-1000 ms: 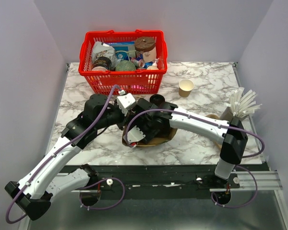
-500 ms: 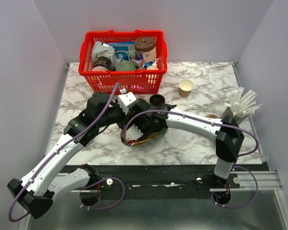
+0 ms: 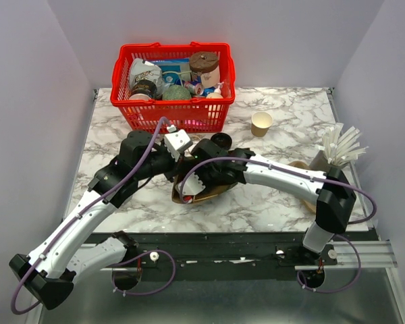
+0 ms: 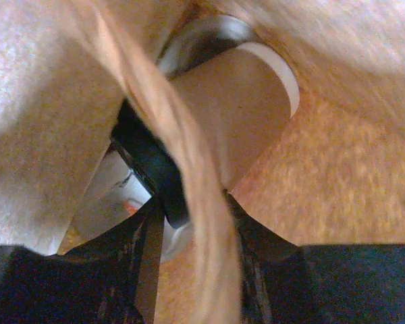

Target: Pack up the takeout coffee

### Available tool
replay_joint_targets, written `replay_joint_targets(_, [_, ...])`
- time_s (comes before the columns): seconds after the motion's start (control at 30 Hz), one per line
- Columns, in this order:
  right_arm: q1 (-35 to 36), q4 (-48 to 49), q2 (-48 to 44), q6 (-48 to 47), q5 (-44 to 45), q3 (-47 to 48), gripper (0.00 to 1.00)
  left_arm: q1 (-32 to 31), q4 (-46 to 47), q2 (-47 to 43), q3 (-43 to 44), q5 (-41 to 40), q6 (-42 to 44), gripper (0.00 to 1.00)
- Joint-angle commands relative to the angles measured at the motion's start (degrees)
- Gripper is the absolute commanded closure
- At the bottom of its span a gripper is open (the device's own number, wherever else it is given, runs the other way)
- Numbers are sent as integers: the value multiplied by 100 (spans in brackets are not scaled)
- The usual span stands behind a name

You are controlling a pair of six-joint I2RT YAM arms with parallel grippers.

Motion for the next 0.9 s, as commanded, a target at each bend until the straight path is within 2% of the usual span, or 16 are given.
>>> replay_joint_targets(0.0, [-67, 53, -423, 300, 68, -132, 99, 146, 122, -114, -121, -109, -106, 100])
replay_joint_targets(0.27, [-67, -78, -1161, 635, -38, -159, 99, 349, 148, -123, -157, -144, -80, 100])
replay_joint_targets(0.57, [-84, -429, -1786, 942, -556, -98, 100, 358, 245, -8, -122, -293, -115, 100])
replay_joint_targets(0.7, [-163, -1018, -1918, 1240, -784, 402, 99, 367, 105, 167, 80, -530, -45, 100])
replay_joint_targets(0.83, [-400, -1677, -2023, 1933, -1250, 1368, 99, 393, -19, 378, 335, -627, -44, 100])
replay_joint_targets(0.87, [-462, -2052, -1988, 2075, -1408, 1901, 99, 393, -36, 422, 353, -644, -44, 100])
